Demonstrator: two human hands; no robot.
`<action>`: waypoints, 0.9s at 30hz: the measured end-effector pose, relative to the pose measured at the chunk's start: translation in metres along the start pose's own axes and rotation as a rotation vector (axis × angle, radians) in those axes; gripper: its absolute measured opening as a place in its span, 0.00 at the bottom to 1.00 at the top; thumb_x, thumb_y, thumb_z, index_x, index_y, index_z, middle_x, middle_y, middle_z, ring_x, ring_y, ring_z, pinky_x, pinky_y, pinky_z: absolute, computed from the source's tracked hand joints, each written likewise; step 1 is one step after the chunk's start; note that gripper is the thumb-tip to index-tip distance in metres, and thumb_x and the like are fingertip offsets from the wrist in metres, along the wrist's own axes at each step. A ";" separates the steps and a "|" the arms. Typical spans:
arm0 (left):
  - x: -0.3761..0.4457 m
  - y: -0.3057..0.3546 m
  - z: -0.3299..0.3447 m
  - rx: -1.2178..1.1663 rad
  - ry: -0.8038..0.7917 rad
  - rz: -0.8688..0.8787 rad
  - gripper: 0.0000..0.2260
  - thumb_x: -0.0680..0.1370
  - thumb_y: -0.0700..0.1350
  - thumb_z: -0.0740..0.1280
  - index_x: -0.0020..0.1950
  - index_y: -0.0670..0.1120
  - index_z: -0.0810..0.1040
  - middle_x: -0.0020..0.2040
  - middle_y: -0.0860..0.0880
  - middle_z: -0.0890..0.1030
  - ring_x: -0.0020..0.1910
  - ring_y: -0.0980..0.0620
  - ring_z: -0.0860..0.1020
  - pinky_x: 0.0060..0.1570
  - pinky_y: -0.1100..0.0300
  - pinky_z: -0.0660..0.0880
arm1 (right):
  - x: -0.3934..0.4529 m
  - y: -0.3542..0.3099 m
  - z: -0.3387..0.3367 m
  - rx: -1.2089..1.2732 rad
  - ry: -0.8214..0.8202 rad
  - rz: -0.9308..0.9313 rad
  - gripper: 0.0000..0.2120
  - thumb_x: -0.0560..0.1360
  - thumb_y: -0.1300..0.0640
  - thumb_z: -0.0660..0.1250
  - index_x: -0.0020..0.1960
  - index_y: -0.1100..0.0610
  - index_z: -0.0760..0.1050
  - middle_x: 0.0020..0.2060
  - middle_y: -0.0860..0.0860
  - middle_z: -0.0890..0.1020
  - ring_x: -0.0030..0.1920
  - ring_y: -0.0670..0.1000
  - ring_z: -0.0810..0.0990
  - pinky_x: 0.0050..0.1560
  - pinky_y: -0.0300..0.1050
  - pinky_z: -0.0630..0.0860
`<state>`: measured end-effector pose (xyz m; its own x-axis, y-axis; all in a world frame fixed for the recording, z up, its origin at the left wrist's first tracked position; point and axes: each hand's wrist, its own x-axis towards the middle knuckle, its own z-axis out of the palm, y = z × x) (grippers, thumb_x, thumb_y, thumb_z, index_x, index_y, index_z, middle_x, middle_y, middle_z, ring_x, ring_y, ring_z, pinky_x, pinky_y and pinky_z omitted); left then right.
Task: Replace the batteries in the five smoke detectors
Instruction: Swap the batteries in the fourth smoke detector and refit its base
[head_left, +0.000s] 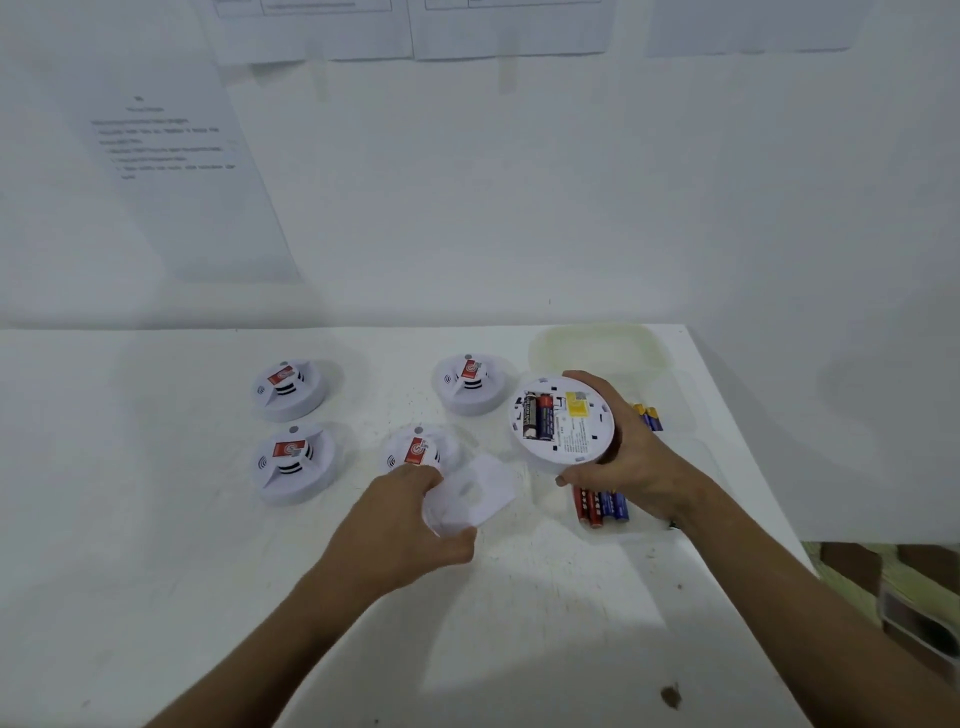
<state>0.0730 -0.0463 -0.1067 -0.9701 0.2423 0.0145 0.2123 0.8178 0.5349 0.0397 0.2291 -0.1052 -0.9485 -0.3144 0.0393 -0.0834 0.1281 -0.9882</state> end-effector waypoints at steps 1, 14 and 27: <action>-0.001 -0.002 0.006 0.052 -0.039 0.001 0.22 0.62 0.64 0.69 0.45 0.49 0.75 0.41 0.54 0.77 0.36 0.55 0.74 0.36 0.59 0.74 | -0.001 0.000 0.002 0.015 0.000 0.005 0.48 0.57 0.69 0.79 0.72 0.50 0.64 0.64 0.48 0.75 0.65 0.51 0.74 0.54 0.48 0.80; -0.003 -0.015 0.032 0.184 -0.171 0.015 0.24 0.64 0.65 0.71 0.51 0.51 0.78 0.47 0.54 0.72 0.41 0.55 0.75 0.36 0.63 0.74 | -0.009 -0.006 0.004 -0.178 0.002 0.008 0.50 0.56 0.65 0.84 0.71 0.49 0.65 0.61 0.39 0.77 0.63 0.42 0.75 0.60 0.37 0.76; 0.028 0.039 -0.033 -0.142 0.036 0.228 0.14 0.72 0.52 0.72 0.56 0.52 0.78 0.52 0.57 0.78 0.38 0.59 0.80 0.41 0.65 0.76 | -0.014 -0.011 0.012 -0.221 -0.027 -0.009 0.48 0.56 0.67 0.84 0.71 0.49 0.66 0.60 0.40 0.77 0.62 0.43 0.75 0.57 0.37 0.77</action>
<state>0.0499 -0.0249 -0.0571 -0.9031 0.3913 0.1769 0.4098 0.6620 0.6276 0.0572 0.2210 -0.0961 -0.9391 -0.3411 0.0406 -0.1592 0.3273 -0.9314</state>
